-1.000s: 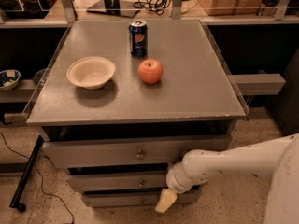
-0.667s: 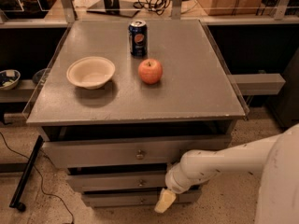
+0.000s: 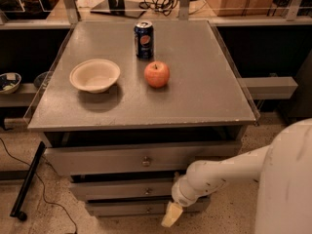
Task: Open middle drawer
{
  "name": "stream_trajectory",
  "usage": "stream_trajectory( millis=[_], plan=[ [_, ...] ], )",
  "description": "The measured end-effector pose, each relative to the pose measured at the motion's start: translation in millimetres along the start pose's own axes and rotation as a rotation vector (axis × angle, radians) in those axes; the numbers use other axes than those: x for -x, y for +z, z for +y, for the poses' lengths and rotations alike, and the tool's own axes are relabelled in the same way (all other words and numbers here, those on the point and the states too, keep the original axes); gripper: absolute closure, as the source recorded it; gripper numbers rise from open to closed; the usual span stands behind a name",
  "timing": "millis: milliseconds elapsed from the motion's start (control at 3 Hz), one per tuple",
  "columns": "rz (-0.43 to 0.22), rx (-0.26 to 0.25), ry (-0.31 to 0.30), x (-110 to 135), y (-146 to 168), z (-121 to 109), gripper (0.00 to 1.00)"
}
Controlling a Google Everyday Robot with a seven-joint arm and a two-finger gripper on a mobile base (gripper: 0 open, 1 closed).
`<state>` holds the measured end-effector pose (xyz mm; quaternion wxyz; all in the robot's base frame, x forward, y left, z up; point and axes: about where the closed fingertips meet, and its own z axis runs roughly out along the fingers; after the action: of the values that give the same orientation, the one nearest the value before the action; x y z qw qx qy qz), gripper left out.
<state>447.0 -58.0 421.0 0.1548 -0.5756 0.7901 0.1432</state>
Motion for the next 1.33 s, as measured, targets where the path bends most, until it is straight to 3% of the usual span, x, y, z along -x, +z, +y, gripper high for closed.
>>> stream_trajectory(
  millis=[333,667,1333],
  plan=[
    [0.002,0.006,-0.003,0,-2,2,0.00],
    [-0.005,0.049,-0.005,-9,-7,16,0.00],
    [-0.030,0.089,-0.007,-2,-19,30,0.00]
  ],
)
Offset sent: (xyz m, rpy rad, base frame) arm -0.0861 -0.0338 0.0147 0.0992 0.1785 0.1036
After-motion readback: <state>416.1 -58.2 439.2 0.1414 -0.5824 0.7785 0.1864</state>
